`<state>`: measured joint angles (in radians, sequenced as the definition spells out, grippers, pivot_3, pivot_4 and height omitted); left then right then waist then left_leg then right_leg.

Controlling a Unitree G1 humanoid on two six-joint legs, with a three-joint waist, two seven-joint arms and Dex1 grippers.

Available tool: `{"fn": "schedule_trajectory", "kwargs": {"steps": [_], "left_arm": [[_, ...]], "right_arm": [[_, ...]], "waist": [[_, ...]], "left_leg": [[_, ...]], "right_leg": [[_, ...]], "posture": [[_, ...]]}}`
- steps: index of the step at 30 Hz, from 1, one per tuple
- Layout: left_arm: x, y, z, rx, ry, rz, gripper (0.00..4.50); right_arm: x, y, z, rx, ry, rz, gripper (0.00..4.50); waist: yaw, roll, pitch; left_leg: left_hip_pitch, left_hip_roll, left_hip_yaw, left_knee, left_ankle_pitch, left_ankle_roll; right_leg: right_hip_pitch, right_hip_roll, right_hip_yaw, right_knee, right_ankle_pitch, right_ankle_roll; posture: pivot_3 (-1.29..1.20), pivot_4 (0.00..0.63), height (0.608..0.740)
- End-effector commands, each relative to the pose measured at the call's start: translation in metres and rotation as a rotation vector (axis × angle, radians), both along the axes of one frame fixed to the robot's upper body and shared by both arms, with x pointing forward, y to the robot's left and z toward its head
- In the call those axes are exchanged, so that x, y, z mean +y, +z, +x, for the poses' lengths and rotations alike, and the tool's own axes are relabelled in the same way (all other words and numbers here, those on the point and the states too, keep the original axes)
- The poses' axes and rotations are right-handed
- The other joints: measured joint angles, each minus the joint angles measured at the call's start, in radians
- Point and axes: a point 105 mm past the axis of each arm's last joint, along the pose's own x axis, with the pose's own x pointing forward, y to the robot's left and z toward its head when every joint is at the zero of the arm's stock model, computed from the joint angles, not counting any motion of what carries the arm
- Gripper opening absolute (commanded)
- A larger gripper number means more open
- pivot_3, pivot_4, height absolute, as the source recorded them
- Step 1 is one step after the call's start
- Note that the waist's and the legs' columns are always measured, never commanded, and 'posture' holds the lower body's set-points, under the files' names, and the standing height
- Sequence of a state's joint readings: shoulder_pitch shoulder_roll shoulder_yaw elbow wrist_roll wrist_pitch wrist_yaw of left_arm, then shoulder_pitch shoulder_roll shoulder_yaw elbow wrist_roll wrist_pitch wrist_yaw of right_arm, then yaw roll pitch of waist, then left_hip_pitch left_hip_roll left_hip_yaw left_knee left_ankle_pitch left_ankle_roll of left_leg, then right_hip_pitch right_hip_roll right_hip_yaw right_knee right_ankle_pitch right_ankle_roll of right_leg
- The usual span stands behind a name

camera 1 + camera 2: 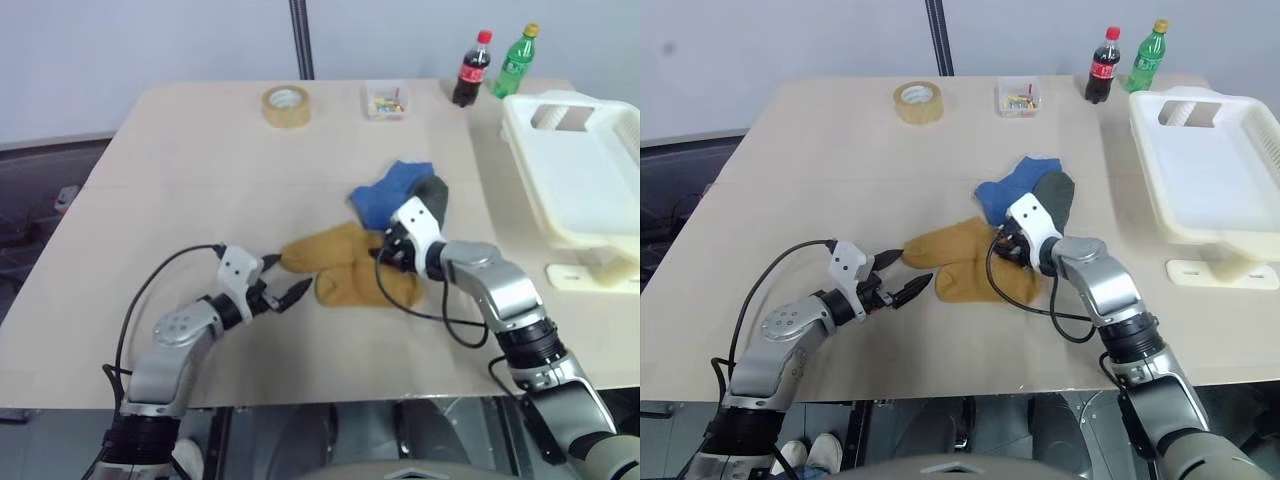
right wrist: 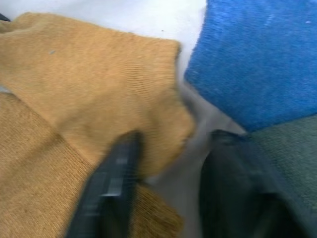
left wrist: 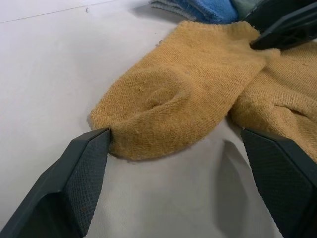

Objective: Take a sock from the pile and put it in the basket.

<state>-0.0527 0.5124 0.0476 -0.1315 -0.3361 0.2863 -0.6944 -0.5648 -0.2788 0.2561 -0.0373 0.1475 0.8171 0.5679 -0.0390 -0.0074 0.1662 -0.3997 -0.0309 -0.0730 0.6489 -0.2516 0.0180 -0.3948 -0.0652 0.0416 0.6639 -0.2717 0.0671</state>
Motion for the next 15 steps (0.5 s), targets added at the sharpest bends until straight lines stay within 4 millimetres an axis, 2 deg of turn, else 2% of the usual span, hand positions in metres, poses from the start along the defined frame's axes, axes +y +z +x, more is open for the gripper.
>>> {"fn": "schedule_trajectory", "kwargs": {"steps": [1, 2, 8, 11, 15], "left_arm": [[-0.0010, -0.0057, -0.0036, 0.018, -0.010, 0.007, 4.50], [-0.0010, -0.0060, -0.0037, 0.019, -0.009, 0.007, 4.50], [-0.0027, -0.0093, -0.0037, 0.038, -0.015, -0.005, 4.50], [-0.0042, -0.0093, -0.0020, 0.041, -0.015, -0.018, 3.66], [-0.0054, -0.0090, -0.0010, 0.040, -0.017, -0.021, 1.80]], "right_arm": [[0.0068, 0.0090, -0.0012, -0.035, 0.030, 0.018, 0.29], [0.0075, 0.0096, -0.0015, -0.039, 0.034, 0.021, 0.13], [0.0087, 0.0118, -0.0023, -0.055, 0.045, 0.020, 0.13], [0.0089, 0.0128, -0.0022, -0.060, 0.044, 0.022, 0.00], [0.0090, 0.0126, -0.0023, -0.062, 0.044, 0.020, 0.00]], "waist": [[0.000, 0.000, 0.000], [0.000, 0.000, 0.000], [0.000, 0.000, 0.000], [0.001, 0.000, 0.000], [0.001, 0.000, 0.000]], "left_leg": [[0.000, 0.000, 0.000, 0.000, 0.000, 0.000], [0.000, 0.000, 0.000, 0.000, 0.000, 0.000], [0.000, 0.000, 0.000, 0.000, 0.000, 0.000], [0.000, 0.000, 0.000, 0.000, 0.000, 0.000], [0.000, 0.000, 0.000, 0.000, 0.000, 0.000]], "right_leg": [[0.000, 0.000, 0.000, 0.000, 0.000, 0.000], [0.000, 0.000, 0.000, 0.000, 0.000, 0.000], [0.000, 0.000, 0.000, 0.000, 0.000, 0.000], [0.000, 0.000, 0.000, 0.000, 0.000, 0.000], [0.000, 0.000, 0.000, 0.000, 0.000, 0.000]], "posture": [[0.00, 0.150, 0.738], [0.00, 0.150, 0.738], [0.00, 0.150, 0.738], [0.00, 0.150, 0.738], [0.00, 0.150, 0.738]]}}
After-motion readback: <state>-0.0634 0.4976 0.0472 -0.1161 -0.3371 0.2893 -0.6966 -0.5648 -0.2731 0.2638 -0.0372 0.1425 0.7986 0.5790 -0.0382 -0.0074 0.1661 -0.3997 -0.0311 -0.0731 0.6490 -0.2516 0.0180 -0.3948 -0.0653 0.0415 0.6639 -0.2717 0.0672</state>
